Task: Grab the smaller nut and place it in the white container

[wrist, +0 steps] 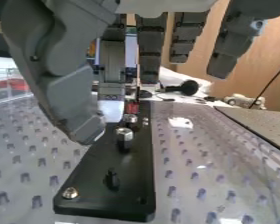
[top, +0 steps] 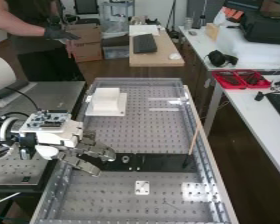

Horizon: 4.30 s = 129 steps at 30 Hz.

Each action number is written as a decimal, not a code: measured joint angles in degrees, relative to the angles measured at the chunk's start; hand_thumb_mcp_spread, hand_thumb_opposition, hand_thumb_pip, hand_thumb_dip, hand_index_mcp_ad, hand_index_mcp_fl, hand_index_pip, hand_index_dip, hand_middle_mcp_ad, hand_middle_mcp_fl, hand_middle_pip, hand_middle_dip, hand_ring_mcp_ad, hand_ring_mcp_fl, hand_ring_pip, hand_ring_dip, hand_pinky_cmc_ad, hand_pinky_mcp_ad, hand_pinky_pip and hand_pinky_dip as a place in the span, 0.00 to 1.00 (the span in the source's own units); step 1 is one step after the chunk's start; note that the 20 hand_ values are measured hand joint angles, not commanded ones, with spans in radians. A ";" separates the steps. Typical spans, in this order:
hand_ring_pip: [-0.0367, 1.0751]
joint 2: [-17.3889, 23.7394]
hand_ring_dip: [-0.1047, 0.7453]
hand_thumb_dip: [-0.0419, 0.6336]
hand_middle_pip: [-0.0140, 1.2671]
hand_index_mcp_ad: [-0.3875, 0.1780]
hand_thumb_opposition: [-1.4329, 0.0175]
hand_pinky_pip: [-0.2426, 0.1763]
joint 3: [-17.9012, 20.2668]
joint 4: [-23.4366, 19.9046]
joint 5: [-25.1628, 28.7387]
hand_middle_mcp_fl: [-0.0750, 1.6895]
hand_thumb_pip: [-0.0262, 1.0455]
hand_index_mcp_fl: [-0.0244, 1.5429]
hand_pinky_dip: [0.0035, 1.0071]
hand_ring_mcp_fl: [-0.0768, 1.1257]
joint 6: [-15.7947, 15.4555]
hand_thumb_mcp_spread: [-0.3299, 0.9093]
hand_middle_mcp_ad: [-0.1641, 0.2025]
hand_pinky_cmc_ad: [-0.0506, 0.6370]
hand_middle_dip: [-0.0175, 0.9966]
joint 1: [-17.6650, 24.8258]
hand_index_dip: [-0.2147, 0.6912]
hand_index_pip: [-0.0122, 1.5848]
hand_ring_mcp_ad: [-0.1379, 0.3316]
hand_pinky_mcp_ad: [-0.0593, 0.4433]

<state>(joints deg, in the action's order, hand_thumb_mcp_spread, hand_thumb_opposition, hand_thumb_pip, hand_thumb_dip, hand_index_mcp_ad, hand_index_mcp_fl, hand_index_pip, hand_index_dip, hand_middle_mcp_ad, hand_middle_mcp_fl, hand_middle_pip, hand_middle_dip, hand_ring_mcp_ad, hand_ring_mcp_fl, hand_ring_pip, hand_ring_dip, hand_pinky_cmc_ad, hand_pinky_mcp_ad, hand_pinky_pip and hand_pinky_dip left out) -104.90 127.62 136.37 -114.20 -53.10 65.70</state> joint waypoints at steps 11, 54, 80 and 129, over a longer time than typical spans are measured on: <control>0.13 6.20 0.30 0.48 0.11 0.50 0.38 0.70 -1.51 9.54 -1.68 0.18 0.65 0.13 0.19 0.06 -1.48 0.61 0.61 0.55 0.27 6.81 0.56 0.97 0.49 0.67; 0.13 0.65 0.30 0.48 0.11 0.46 0.37 0.70 -7.23 13.02 -3.98 0.17 0.65 0.06 0.19 0.08 4.71 0.63 0.63 0.54 0.27 29.02 0.56 0.84 0.49 0.67; 0.12 12.50 0.30 0.39 0.10 0.47 0.45 0.58 -21.47 26.45 10.15 0.12 0.67 0.02 0.23 0.06 15.11 0.53 0.63 0.54 0.27 16.42 0.47 0.31 0.51 0.67; 0.12 13.62 0.30 0.32 0.10 0.51 0.47 0.43 -30.92 38.04 23.94 0.12 0.59 0.14 0.29 0.06 15.46 0.49 0.63 0.62 0.27 16.16 0.60 0.06 0.57 0.71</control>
<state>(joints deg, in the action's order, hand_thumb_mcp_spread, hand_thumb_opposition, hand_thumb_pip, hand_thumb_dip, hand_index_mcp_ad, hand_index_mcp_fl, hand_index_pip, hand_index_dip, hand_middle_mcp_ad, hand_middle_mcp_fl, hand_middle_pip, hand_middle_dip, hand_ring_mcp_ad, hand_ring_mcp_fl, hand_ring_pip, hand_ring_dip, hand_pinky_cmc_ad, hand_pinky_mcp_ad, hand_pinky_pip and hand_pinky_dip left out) -91.28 96.70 174.40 -90.26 -37.64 81.86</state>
